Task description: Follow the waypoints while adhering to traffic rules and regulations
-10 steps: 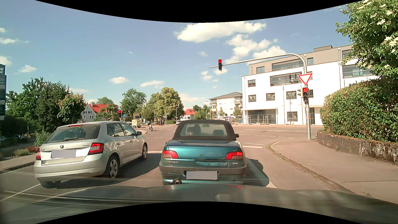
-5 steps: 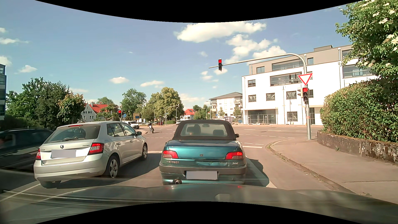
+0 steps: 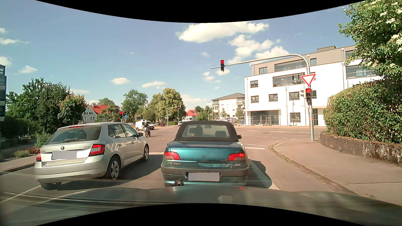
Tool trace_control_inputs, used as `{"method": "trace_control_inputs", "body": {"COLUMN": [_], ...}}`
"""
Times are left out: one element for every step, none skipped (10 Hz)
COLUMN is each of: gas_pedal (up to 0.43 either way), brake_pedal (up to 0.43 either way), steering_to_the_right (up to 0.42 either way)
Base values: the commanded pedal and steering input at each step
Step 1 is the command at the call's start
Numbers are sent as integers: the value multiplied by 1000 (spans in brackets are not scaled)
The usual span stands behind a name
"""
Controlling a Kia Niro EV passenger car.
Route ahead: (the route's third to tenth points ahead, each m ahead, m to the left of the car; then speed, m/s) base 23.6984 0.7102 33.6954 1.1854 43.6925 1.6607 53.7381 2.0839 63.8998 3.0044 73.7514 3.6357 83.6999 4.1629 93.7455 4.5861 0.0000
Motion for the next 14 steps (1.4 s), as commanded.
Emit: {"method": "trace_control_inputs", "body": {"gas_pedal": [0,0,0,0,0,0,0,0,0,0,0,0,0,0], "brake_pedal": [634,634,634,634,634,634,634,634,634,634,634,640,634,640], "steering_to_the_right": [3,3,3,3,3,3,3,3,3,3,3,3,3,3]}}
